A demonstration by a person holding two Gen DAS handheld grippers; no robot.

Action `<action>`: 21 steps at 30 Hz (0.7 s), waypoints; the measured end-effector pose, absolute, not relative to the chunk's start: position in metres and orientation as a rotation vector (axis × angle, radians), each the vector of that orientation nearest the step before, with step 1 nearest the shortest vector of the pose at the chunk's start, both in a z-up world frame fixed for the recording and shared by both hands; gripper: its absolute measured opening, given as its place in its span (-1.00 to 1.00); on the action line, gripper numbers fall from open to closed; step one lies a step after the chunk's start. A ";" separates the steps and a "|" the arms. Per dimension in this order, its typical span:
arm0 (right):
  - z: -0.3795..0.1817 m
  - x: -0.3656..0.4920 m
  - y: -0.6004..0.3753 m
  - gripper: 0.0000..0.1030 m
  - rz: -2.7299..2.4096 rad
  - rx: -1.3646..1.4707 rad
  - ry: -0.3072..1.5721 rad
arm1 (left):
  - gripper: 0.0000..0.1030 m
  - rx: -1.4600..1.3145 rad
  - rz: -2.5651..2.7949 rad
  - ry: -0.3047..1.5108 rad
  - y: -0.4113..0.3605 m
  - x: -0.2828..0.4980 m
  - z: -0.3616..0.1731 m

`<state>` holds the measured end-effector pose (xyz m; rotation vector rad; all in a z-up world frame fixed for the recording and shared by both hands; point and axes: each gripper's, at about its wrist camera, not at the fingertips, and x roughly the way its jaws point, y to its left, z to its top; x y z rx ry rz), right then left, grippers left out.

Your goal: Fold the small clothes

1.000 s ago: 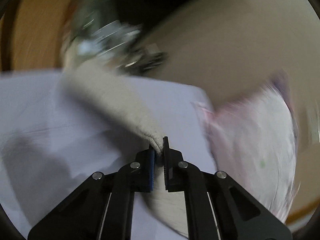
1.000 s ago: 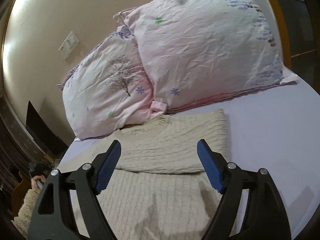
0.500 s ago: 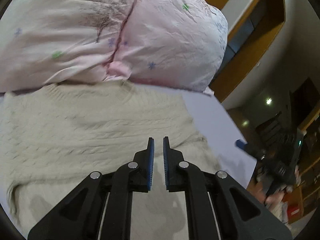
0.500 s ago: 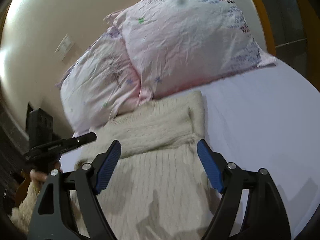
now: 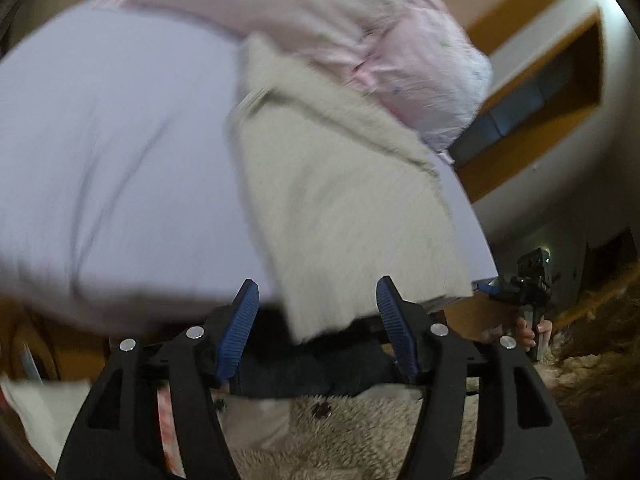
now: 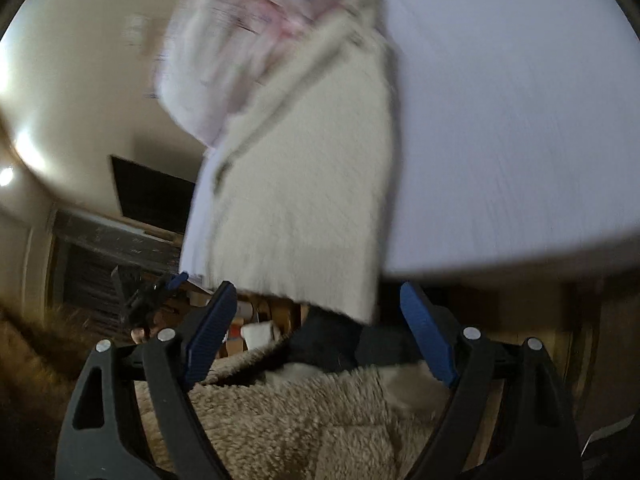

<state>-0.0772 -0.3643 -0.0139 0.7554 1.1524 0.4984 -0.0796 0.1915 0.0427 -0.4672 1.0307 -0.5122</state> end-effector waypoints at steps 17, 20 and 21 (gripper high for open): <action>-0.037 -0.064 -0.344 -0.84 0.642 0.915 1.092 | -0.81 -0.821 -0.618 1.071 0.175 -0.071 -0.018; 0.008 -0.050 -0.346 -0.84 0.655 0.822 0.982 | -0.82 -0.759 -0.620 0.992 0.173 -0.063 0.014; 0.023 -0.042 -0.346 -0.85 0.659 0.793 0.941 | -0.82 -0.733 -0.619 0.957 0.173 -0.056 0.028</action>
